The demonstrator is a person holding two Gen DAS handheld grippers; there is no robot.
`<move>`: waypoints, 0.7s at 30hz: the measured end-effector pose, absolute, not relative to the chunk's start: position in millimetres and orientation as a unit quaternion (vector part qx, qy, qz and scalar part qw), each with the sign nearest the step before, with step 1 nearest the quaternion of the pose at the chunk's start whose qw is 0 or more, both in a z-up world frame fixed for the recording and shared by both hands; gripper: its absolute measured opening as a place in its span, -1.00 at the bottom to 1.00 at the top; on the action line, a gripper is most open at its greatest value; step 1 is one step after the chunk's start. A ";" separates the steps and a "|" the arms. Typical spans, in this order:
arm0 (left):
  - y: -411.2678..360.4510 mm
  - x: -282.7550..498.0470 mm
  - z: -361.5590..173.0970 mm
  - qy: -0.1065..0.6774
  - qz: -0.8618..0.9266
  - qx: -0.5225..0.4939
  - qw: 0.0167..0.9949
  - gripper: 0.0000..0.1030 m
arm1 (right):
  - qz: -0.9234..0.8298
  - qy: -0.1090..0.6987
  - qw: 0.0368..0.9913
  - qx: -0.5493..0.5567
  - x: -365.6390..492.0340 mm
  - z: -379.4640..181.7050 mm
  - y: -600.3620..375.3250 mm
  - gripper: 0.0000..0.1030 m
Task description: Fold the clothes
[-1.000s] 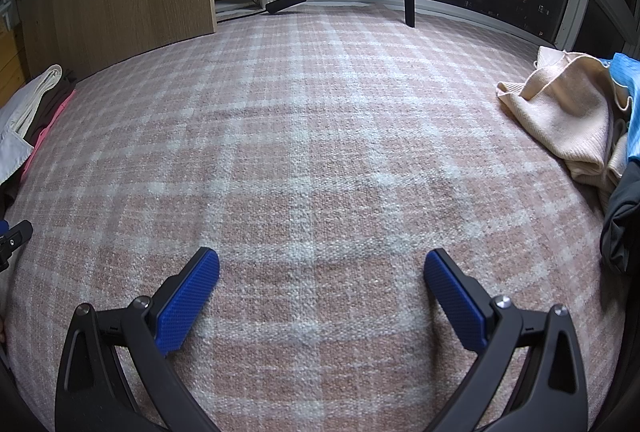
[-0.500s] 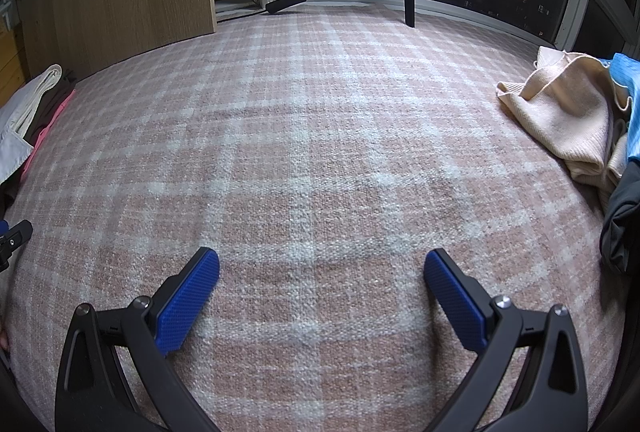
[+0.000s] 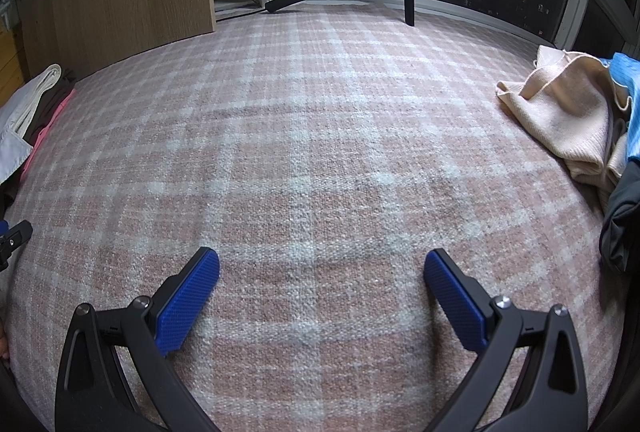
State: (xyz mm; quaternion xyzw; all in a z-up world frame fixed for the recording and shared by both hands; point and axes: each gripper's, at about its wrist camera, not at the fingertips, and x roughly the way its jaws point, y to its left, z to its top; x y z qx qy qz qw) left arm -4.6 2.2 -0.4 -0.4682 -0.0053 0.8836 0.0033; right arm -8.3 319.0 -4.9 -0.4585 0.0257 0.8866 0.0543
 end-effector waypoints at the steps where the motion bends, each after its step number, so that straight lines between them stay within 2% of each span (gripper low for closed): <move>1: 1.8 -5.2 0.5 -0.008 0.880 -0.474 0.005 0.97 | 0.885 0.029 0.058 -0.462 -8.4 -4.1 318.1 1.00; 3: 1.0 -5.4 2.5 -0.013 0.875 -0.485 0.010 0.90 | 0.880 0.035 0.062 -0.470 -8.7 -2.5 314.8 1.00; 5: -0.7 -3.6 8.0 -0.021 0.870 -0.492 0.021 0.69 | 0.875 0.046 0.051 -0.479 -3.5 5.9 306.4 1.00; 9: -11.3 7.7 37.5 -0.038 0.873 -0.485 0.036 0.69 | 0.880 0.057 0.039 -0.470 16.6 31.7 286.4 1.00; 21: -26.4 56.2 130.4 -0.008 0.912 -0.403 0.078 0.75 | 0.914 0.080 0.034 -0.397 80.0 117.8 255.9 1.00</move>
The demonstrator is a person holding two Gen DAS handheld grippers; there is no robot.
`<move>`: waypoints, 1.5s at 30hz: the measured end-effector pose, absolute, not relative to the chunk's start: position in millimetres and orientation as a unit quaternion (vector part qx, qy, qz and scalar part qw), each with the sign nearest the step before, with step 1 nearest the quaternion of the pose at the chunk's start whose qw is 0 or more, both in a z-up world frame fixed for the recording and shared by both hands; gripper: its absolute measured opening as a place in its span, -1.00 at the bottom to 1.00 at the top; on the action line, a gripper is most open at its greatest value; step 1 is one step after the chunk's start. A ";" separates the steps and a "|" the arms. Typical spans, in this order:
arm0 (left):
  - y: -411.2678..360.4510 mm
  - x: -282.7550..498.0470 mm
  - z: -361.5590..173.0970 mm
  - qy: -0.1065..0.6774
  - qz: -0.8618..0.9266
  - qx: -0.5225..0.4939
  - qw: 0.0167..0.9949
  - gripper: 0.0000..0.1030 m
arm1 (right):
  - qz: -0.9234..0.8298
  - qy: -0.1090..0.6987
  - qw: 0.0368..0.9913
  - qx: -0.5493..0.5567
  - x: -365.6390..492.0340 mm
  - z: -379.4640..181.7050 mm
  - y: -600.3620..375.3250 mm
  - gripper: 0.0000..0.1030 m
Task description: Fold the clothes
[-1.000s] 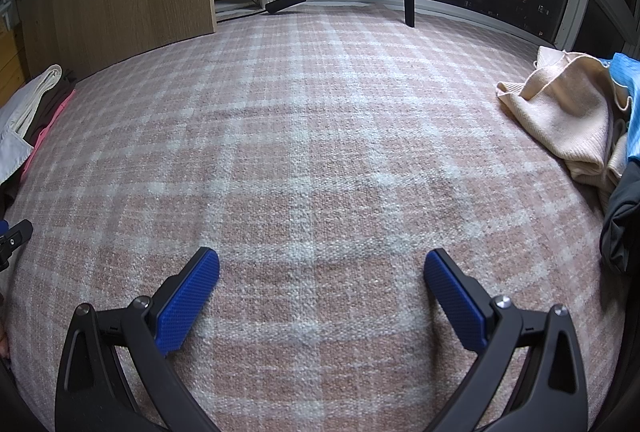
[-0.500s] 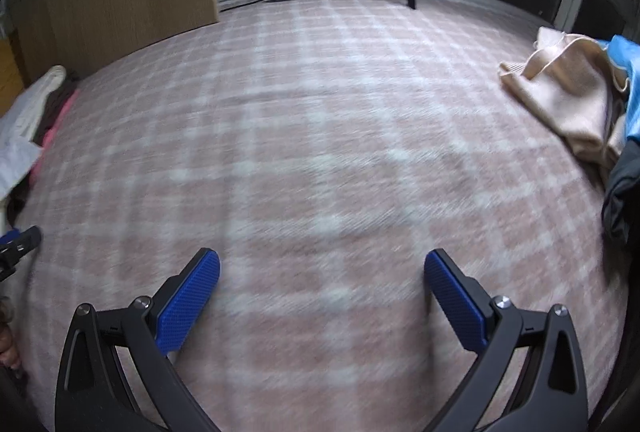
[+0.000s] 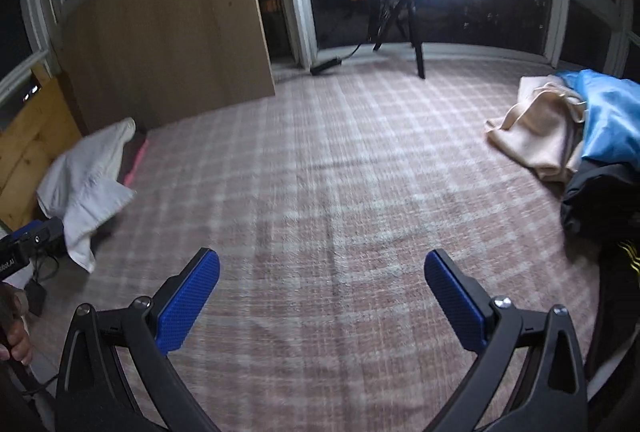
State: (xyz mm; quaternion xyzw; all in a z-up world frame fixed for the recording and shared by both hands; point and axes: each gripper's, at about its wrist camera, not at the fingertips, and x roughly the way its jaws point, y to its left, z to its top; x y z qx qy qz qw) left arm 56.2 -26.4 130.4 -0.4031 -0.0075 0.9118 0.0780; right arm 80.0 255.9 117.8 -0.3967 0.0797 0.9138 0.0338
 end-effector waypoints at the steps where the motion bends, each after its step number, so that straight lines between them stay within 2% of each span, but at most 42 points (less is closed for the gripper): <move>1: -24.9 57.9 136.2 -0.001 0.914 -0.397 0.083 0.75 | 0.916 0.079 0.038 -0.392 84.4 122.5 254.5 1.00; 12: -2.7 68.2 168.1 0.020 0.919 -0.365 0.148 0.75 | 0.924 0.067 0.109 -0.359 125.9 163.1 261.8 1.00; 19: 25.7 72.8 171.8 0.033 0.919 -0.365 0.146 0.75 | 0.929 0.063 0.126 -0.341 135.8 176.1 290.8 1.00; 32: 136.8 80.5 202.4 0.059 0.933 -0.338 0.110 0.75 | 0.944 0.036 0.112 -0.307 130.2 202.6 399.9 1.00; 45: 244.4 68.6 226.6 0.048 0.938 -0.316 0.135 0.79 | 0.954 0.054 0.104 -0.277 126.2 216.9 524.5 1.00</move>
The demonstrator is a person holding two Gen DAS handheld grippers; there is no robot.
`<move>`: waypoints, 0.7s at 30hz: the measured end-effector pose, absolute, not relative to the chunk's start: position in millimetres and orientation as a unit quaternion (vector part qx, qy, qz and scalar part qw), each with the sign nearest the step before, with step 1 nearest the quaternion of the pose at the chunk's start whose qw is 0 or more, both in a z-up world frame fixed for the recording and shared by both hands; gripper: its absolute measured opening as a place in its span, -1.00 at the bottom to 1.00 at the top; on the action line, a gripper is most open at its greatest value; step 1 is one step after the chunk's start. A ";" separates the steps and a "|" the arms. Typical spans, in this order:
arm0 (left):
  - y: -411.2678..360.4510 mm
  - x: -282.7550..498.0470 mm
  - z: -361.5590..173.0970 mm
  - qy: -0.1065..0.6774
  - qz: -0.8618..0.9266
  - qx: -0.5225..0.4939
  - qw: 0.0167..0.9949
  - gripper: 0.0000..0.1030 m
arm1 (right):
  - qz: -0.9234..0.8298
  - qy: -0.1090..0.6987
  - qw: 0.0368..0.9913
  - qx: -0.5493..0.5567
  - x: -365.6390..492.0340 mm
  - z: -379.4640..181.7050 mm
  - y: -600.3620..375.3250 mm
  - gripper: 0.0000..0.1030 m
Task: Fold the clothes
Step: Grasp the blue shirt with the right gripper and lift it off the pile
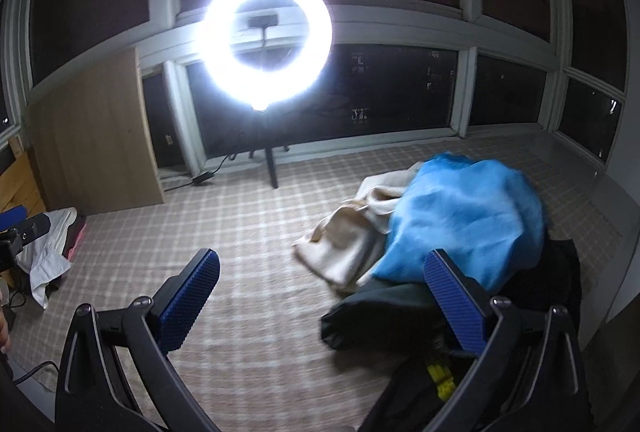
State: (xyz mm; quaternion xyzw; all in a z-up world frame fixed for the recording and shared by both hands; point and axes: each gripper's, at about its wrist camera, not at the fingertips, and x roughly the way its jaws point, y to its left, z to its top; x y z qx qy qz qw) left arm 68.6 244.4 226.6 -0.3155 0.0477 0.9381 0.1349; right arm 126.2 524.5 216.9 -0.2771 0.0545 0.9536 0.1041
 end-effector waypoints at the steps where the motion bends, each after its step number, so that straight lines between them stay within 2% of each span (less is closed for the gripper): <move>1: 248.9 65.5 226.9 0.046 0.937 -0.318 0.138 0.79 | 0.954 0.059 0.108 -0.273 127.3 218.5 534.6 1.00; 15: 295.5 2.0 225.7 0.016 0.920 -0.344 0.187 0.79 | 0.930 0.086 0.198 -0.297 107.8 200.6 686.7 1.00; 21: 330.7 -31.2 207.2 0.029 0.904 -0.368 0.214 0.79 | 0.909 0.100 0.171 -0.366 43.4 161.1 726.9 1.00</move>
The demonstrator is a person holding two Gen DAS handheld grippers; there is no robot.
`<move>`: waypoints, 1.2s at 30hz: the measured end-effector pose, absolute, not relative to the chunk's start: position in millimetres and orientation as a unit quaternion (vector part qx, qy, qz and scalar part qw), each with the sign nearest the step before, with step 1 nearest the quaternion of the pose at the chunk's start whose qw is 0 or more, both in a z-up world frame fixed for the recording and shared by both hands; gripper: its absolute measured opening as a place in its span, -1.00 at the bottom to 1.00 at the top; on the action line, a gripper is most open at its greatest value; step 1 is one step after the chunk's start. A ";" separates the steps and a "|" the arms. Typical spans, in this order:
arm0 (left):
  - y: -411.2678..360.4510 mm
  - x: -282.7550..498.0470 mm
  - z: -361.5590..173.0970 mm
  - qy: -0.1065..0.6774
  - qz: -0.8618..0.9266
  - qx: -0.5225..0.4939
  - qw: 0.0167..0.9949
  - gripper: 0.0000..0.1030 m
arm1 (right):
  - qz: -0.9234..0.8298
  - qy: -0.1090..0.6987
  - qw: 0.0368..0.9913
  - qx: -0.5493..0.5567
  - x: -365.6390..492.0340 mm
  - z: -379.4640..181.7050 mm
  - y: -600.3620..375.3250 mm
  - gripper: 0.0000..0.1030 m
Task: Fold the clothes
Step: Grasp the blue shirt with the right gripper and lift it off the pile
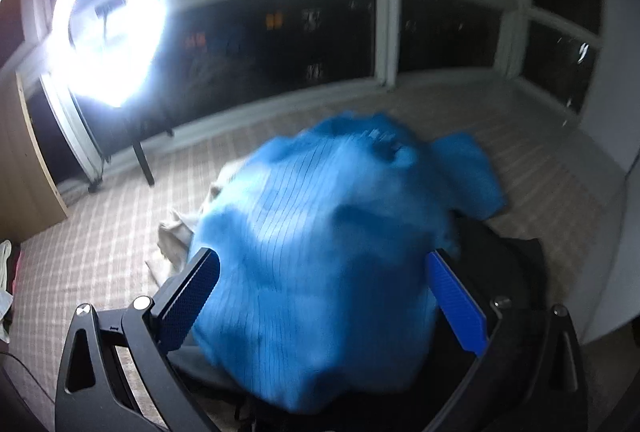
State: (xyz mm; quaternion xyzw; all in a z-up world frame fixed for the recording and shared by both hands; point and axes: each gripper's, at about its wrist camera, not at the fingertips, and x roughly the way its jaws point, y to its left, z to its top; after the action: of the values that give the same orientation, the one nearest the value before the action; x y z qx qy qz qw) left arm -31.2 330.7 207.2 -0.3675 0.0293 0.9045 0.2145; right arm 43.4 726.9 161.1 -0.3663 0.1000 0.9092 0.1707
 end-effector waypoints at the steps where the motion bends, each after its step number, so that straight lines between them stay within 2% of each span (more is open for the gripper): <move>1: 336.3 -35.1 203.5 0.035 0.902 -0.372 0.218 0.79 | 0.910 0.092 0.160 -0.371 34.0 155.5 725.1 1.00; 3: 346.7 -41.6 196.1 0.046 0.897 -0.378 0.225 0.79 | 0.913 0.067 0.149 -0.373 18.4 147.1 720.0 1.00; 4: 348.8 -43.5 193.4 0.051 0.895 -0.381 0.227 0.79 | 0.915 0.050 0.151 -0.372 12.2 144.3 716.9 0.88; 5: 350.3 -45.3 190.8 0.055 0.894 -0.383 0.227 0.79 | 0.917 0.033 0.148 -0.369 7.0 144.0 713.9 0.66; 6: 351.8 -47.1 188.3 0.058 0.892 -0.385 0.228 0.79 | 0.919 0.017 0.146 -0.367 1.8 143.9 710.8 -0.13; 7: 352.2 -48.5 184.9 0.063 0.891 -0.388 0.227 0.79 | 0.919 0.015 0.132 -0.370 -3.4 144.7 711.8 -0.76; 11: 343.1 -52.1 178.8 0.063 0.892 -0.389 0.219 0.79 | 0.928 0.113 0.064 -0.349 -12.8 165.5 738.3 -0.86; 15: 324.7 -54.2 180.3 0.057 0.898 -0.386 0.203 0.79 | 0.940 0.170 0.064 -0.290 -5.9 211.6 763.1 -0.89; 22: 275.3 -50.2 203.9 0.023 0.918 -0.360 0.165 0.79 | 0.983 0.127 0.036 -0.129 21.2 360.0 736.5 -1.00; 24: 263.0 -45.1 211.5 0.012 0.923 -0.350 0.161 0.79 | 0.993 0.097 0.018 -0.066 39.2 414.8 714.7 -1.00; 26: 254.0 -38.4 217.0 0.006 0.926 -0.341 0.161 0.79 | 0.995 0.083 -0.006 -0.053 48.6 465.7 694.2 -1.00; 29: 242.1 -28.0 222.2 -0.003 0.930 -0.331 0.162 0.79 | 0.988 0.063 -0.022 -0.141 30.5 471.7 678.8 -0.90; 30: 239.4 -24.4 221.3 -0.005 0.930 -0.330 0.164 0.79 | 0.983 0.056 -0.028 -0.171 24.3 473.3 673.7 -0.53; 31: 236.7 -20.7 220.3 -0.006 0.930 -0.328 0.166 0.80 | 0.974 0.053 -0.027 -0.220 17.2 450.8 672.5 0.24; 32: 233.3 -16.5 216.6 -0.006 0.930 -0.329 0.166 0.83 | 0.965 0.052 -0.026 -0.256 14.3 422.7 671.9 0.52; 33: 231.6 -15.3 212.3 -0.008 0.928 -0.333 0.165 0.84 | 0.955 0.050 -0.026 -0.291 11.5 394.4 671.4 0.59; 36: 230.2 -14.5 196.1 -0.014 0.919 -0.355 0.171 0.85 | 0.921 0.035 0.004 -0.387 12.2 294.3 665.8 0.59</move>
State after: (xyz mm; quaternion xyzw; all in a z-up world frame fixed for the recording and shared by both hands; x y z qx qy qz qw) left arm -14.5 230.2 196.1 -0.3552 -0.0137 0.9189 0.1712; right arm 12.2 665.8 294.3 -0.3868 0.0355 0.9215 0.0036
